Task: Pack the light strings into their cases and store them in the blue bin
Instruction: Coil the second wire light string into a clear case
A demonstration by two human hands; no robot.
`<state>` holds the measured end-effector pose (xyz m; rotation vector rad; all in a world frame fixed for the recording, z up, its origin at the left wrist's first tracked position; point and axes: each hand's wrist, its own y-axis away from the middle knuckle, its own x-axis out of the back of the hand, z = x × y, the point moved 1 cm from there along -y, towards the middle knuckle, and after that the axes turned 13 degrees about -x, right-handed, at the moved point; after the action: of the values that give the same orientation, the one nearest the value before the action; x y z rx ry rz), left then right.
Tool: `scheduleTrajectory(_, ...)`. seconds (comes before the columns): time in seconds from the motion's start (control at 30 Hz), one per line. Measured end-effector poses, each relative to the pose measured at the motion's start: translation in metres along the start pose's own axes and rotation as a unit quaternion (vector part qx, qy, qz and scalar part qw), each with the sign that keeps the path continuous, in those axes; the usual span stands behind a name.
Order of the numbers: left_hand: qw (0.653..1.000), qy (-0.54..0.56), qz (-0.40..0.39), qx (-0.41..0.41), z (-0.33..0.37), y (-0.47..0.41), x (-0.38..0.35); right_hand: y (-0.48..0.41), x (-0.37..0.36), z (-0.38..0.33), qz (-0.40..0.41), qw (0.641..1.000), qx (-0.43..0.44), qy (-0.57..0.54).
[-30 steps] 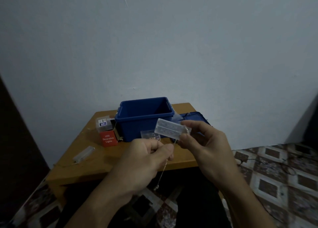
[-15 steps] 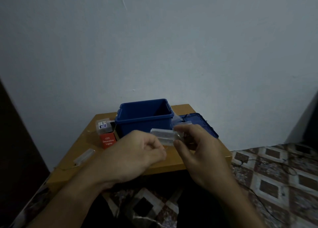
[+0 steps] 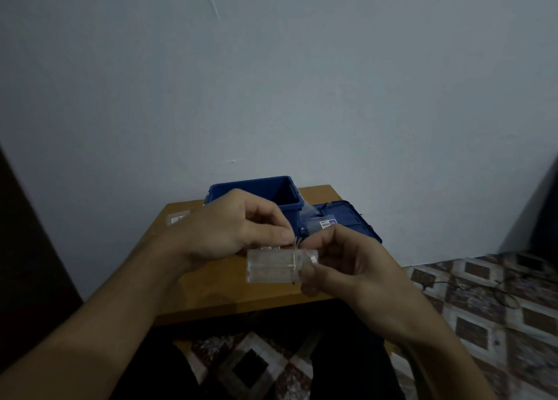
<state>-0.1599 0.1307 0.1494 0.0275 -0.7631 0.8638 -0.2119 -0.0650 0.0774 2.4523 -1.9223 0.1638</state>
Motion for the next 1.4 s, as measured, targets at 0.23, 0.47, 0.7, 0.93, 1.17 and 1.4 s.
scheduleTrajectory(0.23, 0.947, 0.303, -0.007, 0.109, -0.042, 0.006, -0.019, 0.003, 0.002, -0.001, -0.039, 0.996, 0.013, -0.076)
scheduleTrajectory(0.47, 0.868, 0.48, 0.119, 0.035, -0.043, 0.019, -0.058, -0.008, 0.0, 0.005, 0.033, 0.985, 0.037, -0.165)
scheduleTrajectory(0.7, 0.853, 0.469, 0.227, -0.008, -0.034, 0.027, -0.079, -0.005, -0.006, 0.0, 0.091, 0.979, 0.093, -0.157)
scheduleTrajectory(0.93, 0.882, 0.339, 0.327, -0.008, -0.024, 0.027, -0.086, -0.005, -0.009, 0.0, 0.068, 0.981, 0.143, -0.114)
scheduleTrajectory(1.17, 0.902, 0.247, 0.353, -0.013, -0.021, 0.03, -0.088, -0.006, -0.009, 0.002, 0.056, 0.984, 0.146, -0.09)
scheduleTrajectory(1.4, 0.915, 0.19, 0.355, -0.017, -0.017, 0.03, -0.09, -0.009, -0.01, 0.006, 0.082, 0.983, 0.138, -0.089)
